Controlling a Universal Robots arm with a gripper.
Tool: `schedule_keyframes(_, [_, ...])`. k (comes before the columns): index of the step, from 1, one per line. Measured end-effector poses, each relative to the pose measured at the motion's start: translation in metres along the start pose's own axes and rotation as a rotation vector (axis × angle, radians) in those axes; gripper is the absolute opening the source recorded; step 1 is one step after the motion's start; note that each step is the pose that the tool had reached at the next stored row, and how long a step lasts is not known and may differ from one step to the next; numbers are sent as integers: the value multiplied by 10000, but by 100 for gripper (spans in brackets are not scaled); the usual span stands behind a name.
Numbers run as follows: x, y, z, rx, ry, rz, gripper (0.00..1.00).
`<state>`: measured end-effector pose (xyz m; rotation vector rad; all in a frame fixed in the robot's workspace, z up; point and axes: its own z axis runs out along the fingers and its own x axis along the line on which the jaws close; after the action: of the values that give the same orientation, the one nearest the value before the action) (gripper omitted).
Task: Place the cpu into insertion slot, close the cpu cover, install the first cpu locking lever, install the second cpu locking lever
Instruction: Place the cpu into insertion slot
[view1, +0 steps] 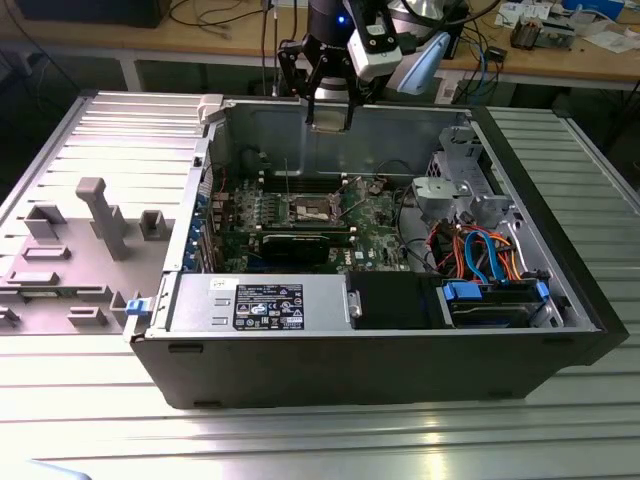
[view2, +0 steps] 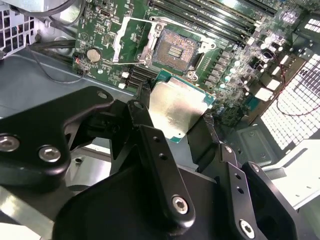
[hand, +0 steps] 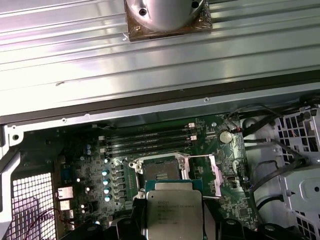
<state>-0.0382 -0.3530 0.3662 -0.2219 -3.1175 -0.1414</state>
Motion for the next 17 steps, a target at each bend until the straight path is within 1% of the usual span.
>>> schedule_keyframes(7, [0,0,1,-3,-15,168,54])
schedule_keyframes(17, [0,0,1,-3,-17,182,54])
